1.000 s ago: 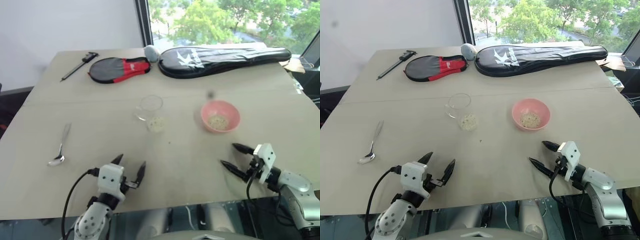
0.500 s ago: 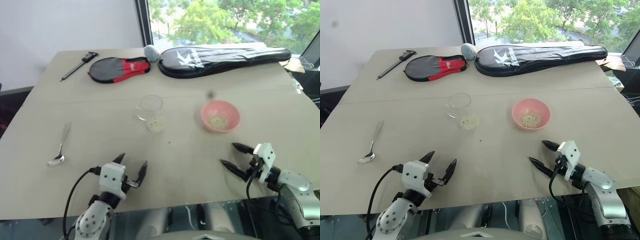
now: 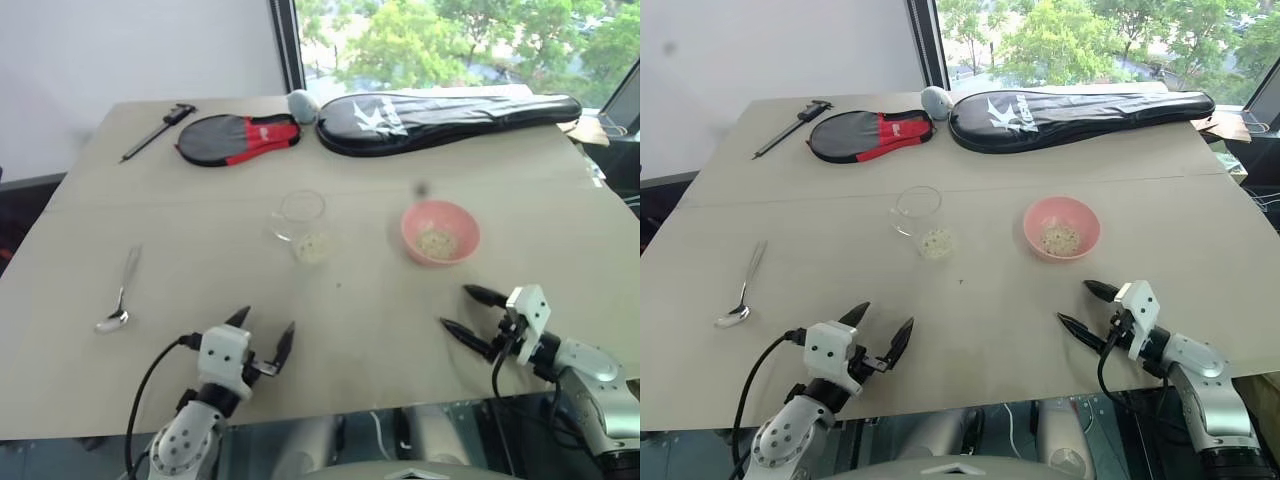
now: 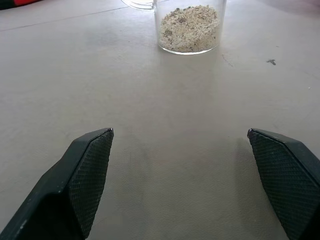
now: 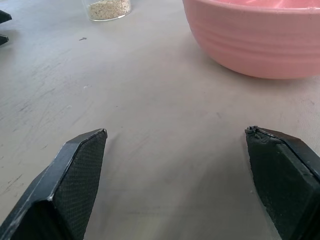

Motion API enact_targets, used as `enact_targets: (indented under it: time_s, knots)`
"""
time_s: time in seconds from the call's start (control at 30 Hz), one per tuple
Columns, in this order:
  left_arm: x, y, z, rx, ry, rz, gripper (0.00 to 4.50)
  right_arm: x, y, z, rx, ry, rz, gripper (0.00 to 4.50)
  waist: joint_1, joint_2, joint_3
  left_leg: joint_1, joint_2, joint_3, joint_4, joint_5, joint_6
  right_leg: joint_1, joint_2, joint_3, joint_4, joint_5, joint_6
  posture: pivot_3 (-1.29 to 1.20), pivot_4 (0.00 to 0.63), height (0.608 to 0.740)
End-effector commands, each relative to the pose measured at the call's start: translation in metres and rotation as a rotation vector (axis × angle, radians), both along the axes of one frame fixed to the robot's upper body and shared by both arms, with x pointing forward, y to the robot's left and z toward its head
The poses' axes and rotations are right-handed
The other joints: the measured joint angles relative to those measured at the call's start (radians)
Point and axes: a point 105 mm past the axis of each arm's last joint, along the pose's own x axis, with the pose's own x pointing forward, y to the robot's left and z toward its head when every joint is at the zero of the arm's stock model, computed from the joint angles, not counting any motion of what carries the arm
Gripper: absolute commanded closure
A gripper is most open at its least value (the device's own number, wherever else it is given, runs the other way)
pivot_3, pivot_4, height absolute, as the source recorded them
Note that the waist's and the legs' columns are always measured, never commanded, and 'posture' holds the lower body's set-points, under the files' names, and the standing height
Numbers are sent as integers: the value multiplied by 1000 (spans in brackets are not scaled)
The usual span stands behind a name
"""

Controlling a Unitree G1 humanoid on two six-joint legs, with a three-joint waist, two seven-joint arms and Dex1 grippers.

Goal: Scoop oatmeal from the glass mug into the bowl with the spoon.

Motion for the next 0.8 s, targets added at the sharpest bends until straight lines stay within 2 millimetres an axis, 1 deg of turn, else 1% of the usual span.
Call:
enact_targets:
  time_s: [0.03, 0.2, 0.27, 0.37, 0.53, 0.67, 0.8]
  knots:
    - [-3, 10, -1, 2, 6, 34, 40, -1, 7, -4, 5, 20, 31, 32, 0, 0, 0, 0, 0, 0, 0, 0, 0, 0, 0, 0, 0, 0, 0, 0, 150, 740]
    - [-4, 19, 4, -18, -6, 68, 40, -1, 13, 2, 3, 7, 67, 32, -2, -2, 2, 0, 1, 0, 0, 0, 0, -1, 1, 0, 0, 0, 0, 0, 150, 740]
    - [-4, 24, 7, -15, -11, 82, 40, -2, 18, 5, 1, -2, 92, 32, -2, -2, 2, -1, 1, 0, 0, 0, 0, -1, 1, 0, 0, 0, 0, 0, 150, 740]
    - [-3, 35, 18, -21, -34, 107, 40, -5, 30, 15, 18, -11, 152, 32, -1, -2, 3, -1, 1, 0, 0, 0, 0, -2, 1, 0, 0, 0, 0, 0, 150, 740]
    - [1, 59, 36, -25, -59, 146, 40, -13, 50, 35, 40, -21, 256, 32, 1, -1, 7, -3, 0, -1, 0, 0, 0, -3, 0, -1, 0, 0, 0, 0, 150, 740]
    - [6, 85, 54, 11, -71, 186, 40, -20, 70, 54, 50, -42, 355, 32, 1, -3, 8, -3, 0, -1, 0, 0, 0, -3, 0, -1, 0, 1, 1, 0, 150, 740]
    - [12, 106, 71, 34, -57, 223, 40, -21, 84, 72, 73, -73, 402, 32, 0, -4, 10, -3, 0, -2, 0, 0, 0, -3, 1, -3, 0, 2, 4, 0, 150, 740]
